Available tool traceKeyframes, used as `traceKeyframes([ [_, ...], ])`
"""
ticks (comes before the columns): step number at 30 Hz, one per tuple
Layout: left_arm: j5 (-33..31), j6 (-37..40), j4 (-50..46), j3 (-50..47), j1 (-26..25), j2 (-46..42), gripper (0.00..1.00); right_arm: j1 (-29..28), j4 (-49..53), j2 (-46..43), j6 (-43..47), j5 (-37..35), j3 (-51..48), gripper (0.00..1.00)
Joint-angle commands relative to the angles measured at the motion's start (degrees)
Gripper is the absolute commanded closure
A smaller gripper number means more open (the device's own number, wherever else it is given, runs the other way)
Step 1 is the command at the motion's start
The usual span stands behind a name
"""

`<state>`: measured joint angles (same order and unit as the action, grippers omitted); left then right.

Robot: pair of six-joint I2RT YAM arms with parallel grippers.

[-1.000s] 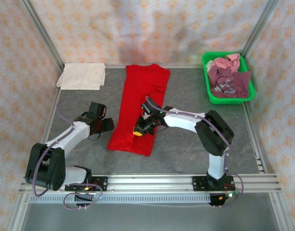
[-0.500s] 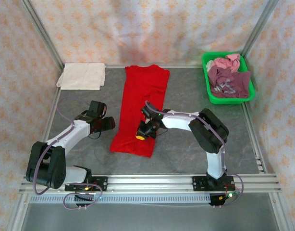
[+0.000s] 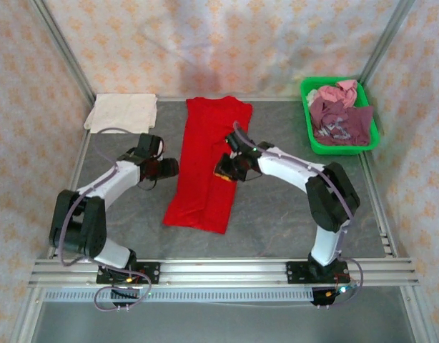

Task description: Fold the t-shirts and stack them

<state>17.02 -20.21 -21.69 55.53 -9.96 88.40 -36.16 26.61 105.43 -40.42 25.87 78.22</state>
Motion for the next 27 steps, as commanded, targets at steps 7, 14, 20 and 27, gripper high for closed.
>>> traceKeyframes([
  [7,2.84,3.83,-1.00,18.88,-5.60,20.25,0.60,4.39,13.17,17.83,9.23,-21.07,20.06,1.00],
  [14,1.57,-1.97,2.95,17.26,-7.89,21.55,0.59,6.33,15.35,27.20,9.54,-21.86,28.52,1.00],
  [20,-4.92,-6.64,5.75,10.99,-7.89,7.82,0.50,10.83,14.33,32.24,8.74,-21.13,31.41,1.00],
  [27,-5.76,-4.97,1.06,9.83,-7.80,2.43,0.46,13.96,13.72,37.60,11.29,-18.46,41.07,1.00],
])
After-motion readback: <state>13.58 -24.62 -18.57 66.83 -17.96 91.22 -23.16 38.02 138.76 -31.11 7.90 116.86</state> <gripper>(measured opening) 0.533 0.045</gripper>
